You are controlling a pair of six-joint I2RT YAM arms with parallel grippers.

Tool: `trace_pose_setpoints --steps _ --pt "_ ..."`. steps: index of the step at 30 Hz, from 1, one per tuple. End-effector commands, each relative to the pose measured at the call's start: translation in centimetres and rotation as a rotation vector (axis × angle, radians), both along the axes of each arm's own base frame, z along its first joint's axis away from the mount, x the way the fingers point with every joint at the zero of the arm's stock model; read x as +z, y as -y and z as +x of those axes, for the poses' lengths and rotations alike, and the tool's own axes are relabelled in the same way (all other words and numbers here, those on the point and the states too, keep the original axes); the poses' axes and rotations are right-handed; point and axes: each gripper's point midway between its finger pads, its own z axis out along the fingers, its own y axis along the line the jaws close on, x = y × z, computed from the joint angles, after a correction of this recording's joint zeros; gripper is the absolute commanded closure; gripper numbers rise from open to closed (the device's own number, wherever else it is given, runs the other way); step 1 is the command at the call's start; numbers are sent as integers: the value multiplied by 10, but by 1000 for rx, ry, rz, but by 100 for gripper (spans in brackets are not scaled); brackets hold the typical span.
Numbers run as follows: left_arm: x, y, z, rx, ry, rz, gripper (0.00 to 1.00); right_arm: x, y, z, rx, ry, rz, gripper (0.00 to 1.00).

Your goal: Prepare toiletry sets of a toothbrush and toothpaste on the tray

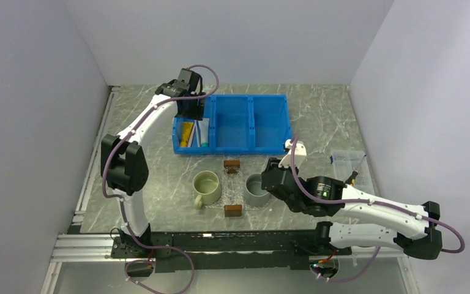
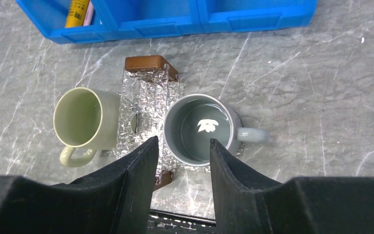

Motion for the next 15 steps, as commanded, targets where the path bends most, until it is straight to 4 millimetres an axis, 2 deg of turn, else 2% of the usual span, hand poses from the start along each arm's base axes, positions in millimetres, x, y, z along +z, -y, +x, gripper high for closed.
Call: trace_pose_setpoints --steps 1,9,15 --pt "-15 2 -1 45 -21 17 27 5 7 4 -15 35 5 54" --pt "-51 3 -4 67 -99 84 33 -2 9 2 -12 25 13 54" --pt "-86 -2 -10 110 -162 116 37 -4 12 0 -9 24 24 53"
